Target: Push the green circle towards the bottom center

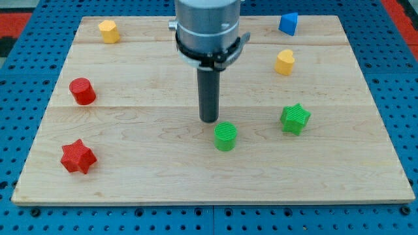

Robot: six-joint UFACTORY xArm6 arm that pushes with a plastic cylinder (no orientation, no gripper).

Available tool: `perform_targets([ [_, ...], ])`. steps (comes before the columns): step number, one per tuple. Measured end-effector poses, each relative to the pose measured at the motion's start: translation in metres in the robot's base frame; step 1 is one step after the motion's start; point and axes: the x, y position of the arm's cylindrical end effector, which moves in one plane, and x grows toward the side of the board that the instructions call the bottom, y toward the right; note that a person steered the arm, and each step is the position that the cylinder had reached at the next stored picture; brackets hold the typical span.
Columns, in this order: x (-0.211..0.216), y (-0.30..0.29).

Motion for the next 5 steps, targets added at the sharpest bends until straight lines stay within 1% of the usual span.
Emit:
perform_targets([
  [1, 0.016, 0.038],
  [2, 0.06, 0.038],
  [3, 0.021, 0.063],
  [4, -0.006, 0.091],
  [5, 0.014, 0.138],
])
